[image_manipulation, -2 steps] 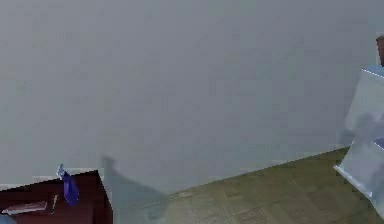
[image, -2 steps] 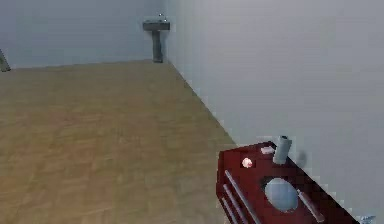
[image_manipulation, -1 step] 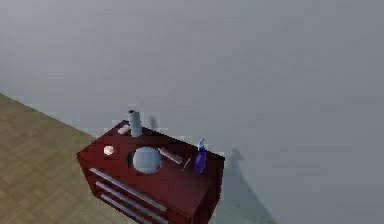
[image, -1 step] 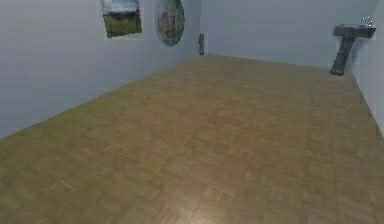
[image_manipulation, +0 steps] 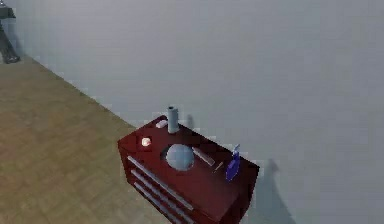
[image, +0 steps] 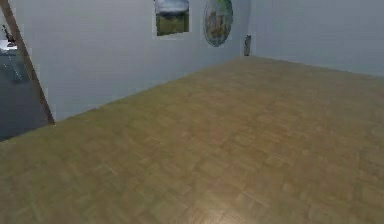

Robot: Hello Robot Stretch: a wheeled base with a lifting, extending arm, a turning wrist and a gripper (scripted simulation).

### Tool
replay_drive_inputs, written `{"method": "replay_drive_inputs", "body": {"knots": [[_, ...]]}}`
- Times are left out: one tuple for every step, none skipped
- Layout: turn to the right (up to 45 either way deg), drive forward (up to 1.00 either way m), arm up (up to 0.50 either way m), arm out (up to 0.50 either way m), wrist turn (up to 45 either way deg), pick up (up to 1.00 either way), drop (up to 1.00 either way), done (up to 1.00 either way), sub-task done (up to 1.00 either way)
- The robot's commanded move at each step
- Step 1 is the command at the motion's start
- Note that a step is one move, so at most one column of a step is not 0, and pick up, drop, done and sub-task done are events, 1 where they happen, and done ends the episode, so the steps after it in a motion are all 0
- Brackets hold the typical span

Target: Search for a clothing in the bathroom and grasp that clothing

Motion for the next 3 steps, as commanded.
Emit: {"method": "replay_drive_inputs", "body": {"knots": [[45.0,0.00,0.00,0.00,0.0,0.00,0.00,0.00,0.00],[45.0,0.00,0.00,0.00,0.0,0.00,0.00,0.00,0.00],[39.0,0.00,0.00,0.00,0.0,0.00,0.00,0.00,0.00]]}}
